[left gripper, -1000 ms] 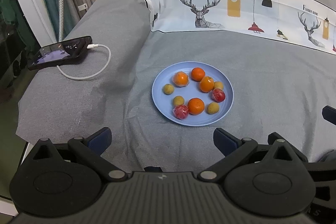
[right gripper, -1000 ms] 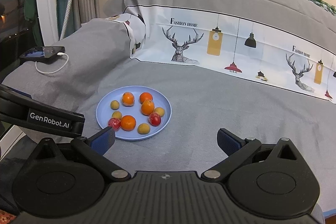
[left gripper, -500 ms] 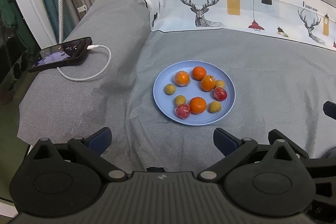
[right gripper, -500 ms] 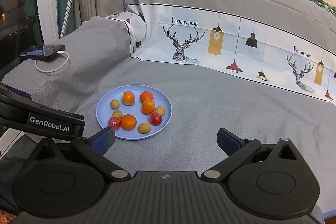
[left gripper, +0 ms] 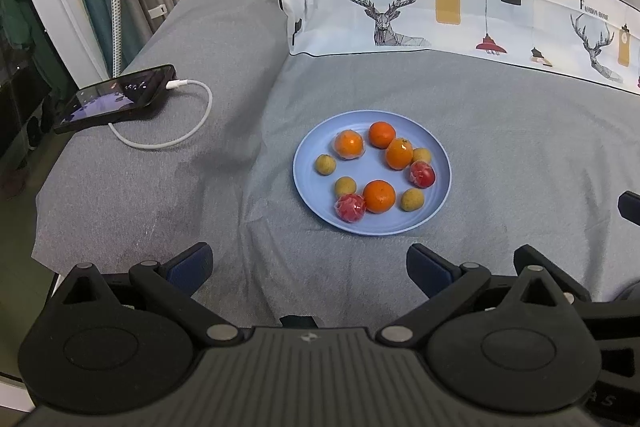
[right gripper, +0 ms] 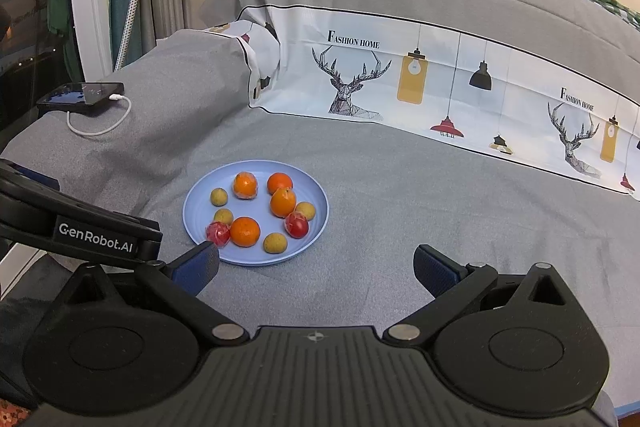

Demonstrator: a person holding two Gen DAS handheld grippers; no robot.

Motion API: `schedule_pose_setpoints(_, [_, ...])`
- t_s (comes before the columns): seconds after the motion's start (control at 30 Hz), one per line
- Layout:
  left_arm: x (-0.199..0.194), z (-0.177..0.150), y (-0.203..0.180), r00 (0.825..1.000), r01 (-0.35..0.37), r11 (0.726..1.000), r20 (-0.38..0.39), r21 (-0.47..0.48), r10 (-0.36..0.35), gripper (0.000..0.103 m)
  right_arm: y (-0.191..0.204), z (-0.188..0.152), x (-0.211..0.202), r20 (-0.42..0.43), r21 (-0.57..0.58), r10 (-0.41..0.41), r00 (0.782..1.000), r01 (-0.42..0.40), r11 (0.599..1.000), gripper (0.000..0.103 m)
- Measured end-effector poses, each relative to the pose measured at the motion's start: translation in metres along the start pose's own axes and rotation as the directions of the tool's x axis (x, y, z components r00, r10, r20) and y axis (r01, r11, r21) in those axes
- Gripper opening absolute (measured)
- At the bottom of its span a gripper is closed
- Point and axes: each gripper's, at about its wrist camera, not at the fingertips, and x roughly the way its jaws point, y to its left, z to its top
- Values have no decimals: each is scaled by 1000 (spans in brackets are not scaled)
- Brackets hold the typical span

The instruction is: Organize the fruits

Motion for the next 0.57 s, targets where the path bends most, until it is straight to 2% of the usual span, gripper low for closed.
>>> schedule_pose_setpoints(0.57, [0,-2,-2,1000,-10,1000,7,3,10,103,1,-1,1,-4,2,1,1000,-1,1000,102])
